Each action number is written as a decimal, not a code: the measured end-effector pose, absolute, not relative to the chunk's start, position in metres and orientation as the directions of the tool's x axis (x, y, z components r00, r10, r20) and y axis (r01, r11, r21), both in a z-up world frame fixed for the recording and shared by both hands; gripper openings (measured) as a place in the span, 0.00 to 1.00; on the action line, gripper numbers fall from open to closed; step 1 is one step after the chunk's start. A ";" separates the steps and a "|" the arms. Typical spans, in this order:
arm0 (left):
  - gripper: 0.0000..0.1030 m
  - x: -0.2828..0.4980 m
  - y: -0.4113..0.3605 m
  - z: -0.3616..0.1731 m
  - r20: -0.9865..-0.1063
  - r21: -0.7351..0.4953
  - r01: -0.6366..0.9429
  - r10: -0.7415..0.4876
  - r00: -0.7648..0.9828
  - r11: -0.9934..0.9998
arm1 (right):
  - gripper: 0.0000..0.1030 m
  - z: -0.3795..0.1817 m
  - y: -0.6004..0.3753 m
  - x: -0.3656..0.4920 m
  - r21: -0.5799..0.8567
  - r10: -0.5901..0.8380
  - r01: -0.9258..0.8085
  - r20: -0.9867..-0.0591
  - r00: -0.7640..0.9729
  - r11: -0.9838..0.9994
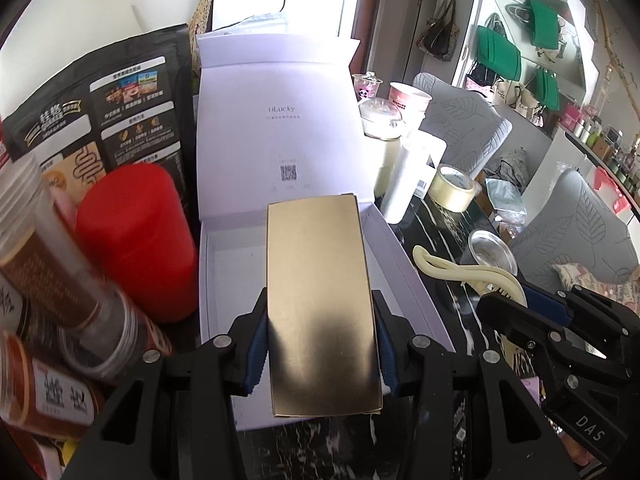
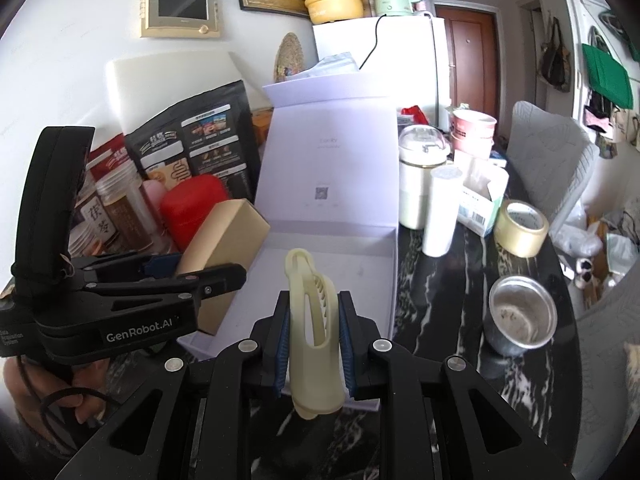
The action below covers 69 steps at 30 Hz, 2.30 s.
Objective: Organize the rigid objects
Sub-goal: 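Carry the gold box and cream claw clip toward the open white box, then lower the gold box and claw clip into the white box and open both tools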
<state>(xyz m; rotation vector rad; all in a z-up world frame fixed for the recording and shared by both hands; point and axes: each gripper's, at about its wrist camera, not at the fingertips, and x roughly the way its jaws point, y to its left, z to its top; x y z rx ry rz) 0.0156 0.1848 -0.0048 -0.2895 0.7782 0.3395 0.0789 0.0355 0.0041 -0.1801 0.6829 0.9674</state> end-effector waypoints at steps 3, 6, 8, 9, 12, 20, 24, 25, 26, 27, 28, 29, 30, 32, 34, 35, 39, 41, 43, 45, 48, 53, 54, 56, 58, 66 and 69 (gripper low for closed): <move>0.44 0.026 0.191 -0.004 -0.721 -0.131 -0.406 0.195 0.666 0.904 | 0.21 0.005 0.041 0.088 0.143 0.694 -0.804 -0.606 0.389 0.577; 0.44 0.036 0.197 -0.005 -0.719 -0.127 -0.414 0.204 0.664 0.901 | 0.21 0.006 0.047 0.097 0.136 0.688 -0.801 -0.606 0.399 0.584; 0.44 0.044 0.201 -0.006 -0.720 -0.115 -0.422 0.217 0.659 0.899 | 0.21 0.005 0.050 0.102 0.131 0.684 -0.798 -0.607 0.406 0.589; 0.44 0.047 0.204 -0.007 -0.719 -0.116 -0.426 0.220 0.659 0.897 | 0.21 0.005 0.053 0.105 0.127 0.682 -0.796 -0.606 0.410 0.592; 0.44 0.057 0.213 -0.011 -0.726 -0.121 -0.435 0.220 0.652 0.892 | 0.21 0.003 0.059 0.113 0.117 0.672 -0.789 -0.607 0.424 0.603; 0.44 0.078 0.228 -0.034 -0.763 -0.103 -0.457 0.225 0.606 0.883 | 0.21 -0.013 0.076 0.135 0.115 0.640 -0.762 -0.630 0.441 0.638; 0.44 0.085 0.233 -0.051 -0.790 -0.092 -0.455 0.214 0.575 0.886 | 0.21 -0.025 0.082 0.146 0.133 0.628 -0.748 -0.649 0.430 0.650; 0.44 0.087 0.235 -0.057 -0.800 -0.089 -0.451 0.207 0.564 0.888 | 0.21 -0.028 0.083 0.147 0.133 0.623 -0.746 -0.655 0.428 0.652; 0.44 0.089 0.236 -0.061 -0.808 -0.081 -0.448 0.204 0.552 0.890 | 0.21 -0.031 0.085 0.148 0.130 0.618 -0.745 -0.661 0.427 0.654; 0.44 0.091 0.236 -0.065 -0.814 -0.073 -0.444 0.204 0.544 0.893 | 0.21 -0.034 0.087 0.150 0.126 0.612 -0.744 -0.666 0.427 0.656; 0.44 0.092 0.236 -0.068 -0.818 -0.063 -0.441 0.207 0.537 0.896 | 0.21 -0.037 0.088 0.151 0.123 0.607 -0.744 -0.671 0.425 0.657; 0.44 0.093 0.236 -0.070 -0.821 -0.057 -0.440 0.209 0.532 0.896 | 0.21 -0.040 0.089 0.152 0.123 0.606 -0.745 -0.674 0.422 0.656; 0.44 0.094 0.237 -0.072 -0.824 -0.055 -0.441 0.208 0.527 0.896 | 0.21 -0.043 0.091 0.153 0.125 0.604 -0.745 -0.679 0.417 0.655; 0.44 0.096 0.240 -0.075 -0.829 -0.058 -0.444 0.204 0.520 0.894 | 0.21 -0.049 0.094 0.156 0.127 0.598 -0.743 -0.689 0.411 0.657; 0.44 0.098 0.241 -0.078 -0.835 -0.049 -0.447 0.209 0.509 0.893 | 0.21 -0.054 0.096 0.159 0.135 0.596 -0.741 -0.695 0.403 0.658; 0.44 0.098 0.242 -0.080 -0.838 -0.045 -0.449 0.211 0.504 0.892 | 0.21 -0.056 0.097 0.160 0.138 0.597 -0.741 -0.696 0.399 0.657; 0.44 0.101 0.245 -0.090 -0.855 -0.040 -0.453 0.204 0.476 0.890 | 0.21 -0.064 0.103 0.164 0.135 0.584 -0.736 -0.708 0.397 0.664; 0.44 0.102 0.247 -0.094 -0.862 -0.039 -0.456 0.201 0.465 0.889 | 0.21 -0.068 0.107 0.166 0.134 0.580 -0.739 -0.715 0.389 0.660; 0.44 0.104 0.248 -0.099 -0.871 -0.037 -0.454 0.194 0.452 0.890 | 0.21 -0.070 0.109 0.166 0.140 0.584 -0.745 -0.720 0.376 0.652; 0.44 0.105 0.248 -0.103 -0.878 -0.034 -0.451 0.189 0.440 0.892 | 0.21 -0.072 0.112 0.167 0.144 0.587 -0.749 -0.721 0.368 0.647; 0.44 0.109 0.246 -0.109 -0.893 -0.037 -0.443 0.170 0.418 0.896 | 0.21 -0.075 0.114 0.167 0.148 0.585 -0.753 -0.729 0.355 0.641; 0.44 0.113 0.245 -0.117 -0.904 -0.011 -0.443 0.180 0.388 0.897 | 0.21 -0.084 0.119 0.166 0.134 0.567 -0.758 -0.748 0.345 0.638; 0.44 0.113 0.245 -0.119 -0.907 -0.011 -0.443 0.177 0.382 0.896 | 0.21 -0.086 0.120 0.166 0.128 0.562 -0.758 -0.751 0.347 0.640; 0.44 0.113 0.247 -0.120 -0.908 -0.010 -0.443 0.177 0.379 0.897 | 0.21 -0.089 0.121 0.166 0.122 0.555 -0.758 -0.756 0.348 0.641; 0.44 0.113 0.247 -0.120 -0.910 -0.001 -0.437 0.181 0.374 0.899 | 0.21 -0.092 0.121 0.167 0.126 0.552 -0.756 -0.760 0.343 0.643; 0.44 0.137 0.240 -0.127 -0.924 0.009 -0.455 0.181 0.337 0.890 | 0.21 -0.102 0.126 0.168 0.111 0.522 -0.751 -0.783 0.338 0.651; 0.45 0.139 0.242 -0.130 -0.929 -0.010 -0.464 0.163 0.332 0.886 | 0.22 -0.103 0.126 0.167 0.105 0.518 -0.752 -0.786 0.338 0.651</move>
